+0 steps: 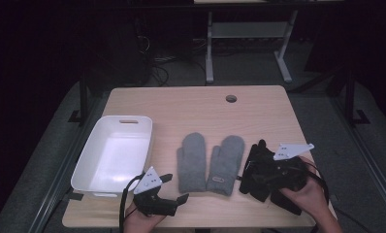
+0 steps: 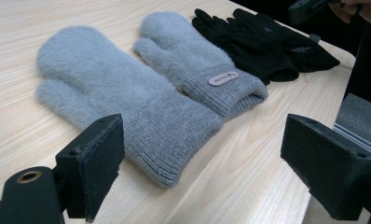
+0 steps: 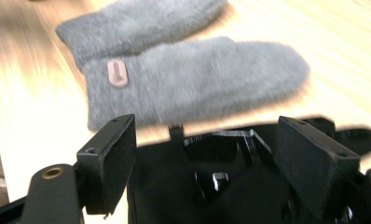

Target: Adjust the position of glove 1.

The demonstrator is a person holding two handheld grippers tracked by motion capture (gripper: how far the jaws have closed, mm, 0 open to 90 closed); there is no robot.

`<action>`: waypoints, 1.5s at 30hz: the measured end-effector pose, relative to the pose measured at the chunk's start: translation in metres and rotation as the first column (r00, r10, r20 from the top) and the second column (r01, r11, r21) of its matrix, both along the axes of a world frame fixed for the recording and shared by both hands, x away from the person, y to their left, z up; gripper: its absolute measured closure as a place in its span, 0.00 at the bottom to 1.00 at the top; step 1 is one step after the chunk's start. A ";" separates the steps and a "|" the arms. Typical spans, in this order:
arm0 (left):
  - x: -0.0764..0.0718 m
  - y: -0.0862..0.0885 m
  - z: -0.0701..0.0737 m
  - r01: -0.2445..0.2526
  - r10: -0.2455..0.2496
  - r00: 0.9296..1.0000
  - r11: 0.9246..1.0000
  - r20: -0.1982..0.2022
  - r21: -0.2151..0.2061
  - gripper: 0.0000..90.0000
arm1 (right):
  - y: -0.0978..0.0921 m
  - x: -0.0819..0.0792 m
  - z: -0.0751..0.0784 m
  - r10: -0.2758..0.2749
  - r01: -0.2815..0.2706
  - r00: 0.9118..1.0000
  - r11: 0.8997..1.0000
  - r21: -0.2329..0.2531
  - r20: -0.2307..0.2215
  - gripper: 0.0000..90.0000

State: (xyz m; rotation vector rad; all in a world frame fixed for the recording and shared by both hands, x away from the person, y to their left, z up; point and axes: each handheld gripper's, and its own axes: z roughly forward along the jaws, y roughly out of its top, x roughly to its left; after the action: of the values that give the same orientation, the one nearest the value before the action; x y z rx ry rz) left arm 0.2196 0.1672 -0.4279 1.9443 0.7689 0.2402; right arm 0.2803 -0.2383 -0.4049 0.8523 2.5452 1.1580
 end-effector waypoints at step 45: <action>-0.002 0.001 0.002 -0.003 0.003 1.000 1.000 0.018 0.012 0.15 | 0.096 0.069 -0.047 0.107 -0.120 0.990 0.982 -0.144 -0.095 0.58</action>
State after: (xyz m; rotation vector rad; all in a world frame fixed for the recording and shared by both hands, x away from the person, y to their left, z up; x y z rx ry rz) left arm 0.2178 0.1679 -0.4259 1.9501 0.7599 0.2643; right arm 0.3497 -0.1422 -0.4519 0.7461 2.7433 0.9636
